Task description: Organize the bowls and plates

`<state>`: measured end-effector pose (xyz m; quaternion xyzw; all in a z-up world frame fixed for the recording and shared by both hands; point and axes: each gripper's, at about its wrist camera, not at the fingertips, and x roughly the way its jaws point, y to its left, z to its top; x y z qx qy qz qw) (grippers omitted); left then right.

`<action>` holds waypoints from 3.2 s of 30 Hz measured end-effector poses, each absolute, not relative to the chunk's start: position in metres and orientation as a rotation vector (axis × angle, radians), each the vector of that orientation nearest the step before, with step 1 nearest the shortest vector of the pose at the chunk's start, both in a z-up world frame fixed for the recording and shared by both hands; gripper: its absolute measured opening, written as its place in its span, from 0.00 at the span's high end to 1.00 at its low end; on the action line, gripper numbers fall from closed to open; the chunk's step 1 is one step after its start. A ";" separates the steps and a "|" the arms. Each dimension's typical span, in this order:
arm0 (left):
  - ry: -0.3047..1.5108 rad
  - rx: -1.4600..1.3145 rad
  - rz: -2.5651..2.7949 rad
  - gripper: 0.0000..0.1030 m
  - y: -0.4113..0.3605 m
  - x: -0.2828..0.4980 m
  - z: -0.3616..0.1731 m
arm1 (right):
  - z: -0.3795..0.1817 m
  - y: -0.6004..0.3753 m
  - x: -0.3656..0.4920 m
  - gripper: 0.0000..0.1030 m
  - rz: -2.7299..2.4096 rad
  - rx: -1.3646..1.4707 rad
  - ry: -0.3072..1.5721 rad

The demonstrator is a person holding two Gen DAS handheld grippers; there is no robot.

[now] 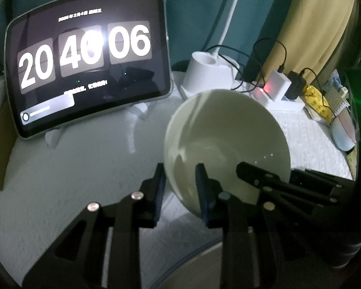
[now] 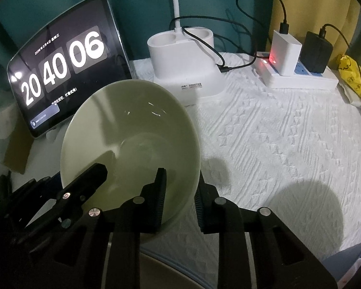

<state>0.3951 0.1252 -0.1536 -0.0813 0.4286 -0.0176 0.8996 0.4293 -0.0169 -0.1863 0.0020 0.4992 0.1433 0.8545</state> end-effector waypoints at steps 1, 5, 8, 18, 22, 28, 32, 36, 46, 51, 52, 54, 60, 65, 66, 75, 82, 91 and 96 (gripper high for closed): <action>0.887 -0.169 -0.037 0.75 0.125 0.396 -0.154 | -0.186 -0.017 0.429 0.78 0.300 0.005 1.050; 0.881 -0.170 -0.041 0.75 0.124 0.395 -0.153 | -0.185 -0.018 0.428 0.79 0.296 0.022 1.053; 0.875 -0.174 -0.043 0.75 0.125 0.394 -0.152 | -0.184 -0.019 0.427 0.80 0.293 0.032 1.055; 0.842 -0.167 -0.031 0.76 0.125 0.387 -0.145 | -0.176 -0.021 0.422 0.84 0.292 0.047 1.029; 0.822 -0.162 -0.030 0.76 0.125 0.382 -0.139 | -0.166 -0.022 0.419 0.85 0.296 0.043 1.002; 0.798 -0.161 -0.039 0.76 0.122 0.376 -0.130 | -0.153 -0.025 0.417 0.86 0.295 0.045 0.974; 0.784 -0.155 -0.043 0.76 0.120 0.370 -0.122 | -0.147 -0.027 0.414 0.86 0.294 0.050 0.960; 0.768 -0.151 -0.048 0.76 0.116 0.364 -0.114 | -0.139 -0.032 0.406 0.86 0.298 0.056 0.942; 0.734 -0.137 -0.055 0.76 0.105 0.347 -0.095 | -0.118 -0.043 0.390 0.86 0.304 0.068 0.902; 0.722 -0.131 -0.057 0.76 0.097 0.339 -0.089 | -0.111 -0.050 0.381 0.86 0.302 0.071 0.886; 0.720 -0.129 -0.058 0.76 0.096 0.338 -0.088 | -0.110 -0.051 0.380 0.86 0.301 0.072 0.885; 0.719 -0.124 -0.061 0.76 0.093 0.335 -0.087 | -0.108 -0.054 0.377 0.86 0.299 0.076 0.882; 0.704 -0.112 -0.071 0.76 0.084 0.328 -0.078 | -0.099 -0.063 0.368 0.86 0.295 0.087 0.866; 0.695 -0.100 -0.081 0.76 0.073 0.321 -0.073 | -0.092 -0.073 0.361 0.86 0.289 0.098 0.852; 0.693 -0.098 -0.084 0.76 0.070 0.319 -0.072 | -0.090 -0.076 0.360 0.86 0.286 0.101 0.850; 0.673 -0.072 -0.107 0.76 0.045 0.306 -0.060 | -0.078 -0.101 0.344 0.86 0.269 0.125 0.816; 0.662 -0.047 -0.126 0.76 0.023 0.295 -0.054 | -0.072 -0.123 0.330 0.86 0.252 0.151 0.793; 0.653 -0.032 -0.156 0.76 -0.005 0.285 -0.050 | -0.067 -0.153 0.314 0.86 0.227 0.166 0.777; 0.654 -0.023 -0.173 0.76 -0.020 0.280 -0.048 | -0.064 -0.169 0.306 0.86 0.212 0.176 0.769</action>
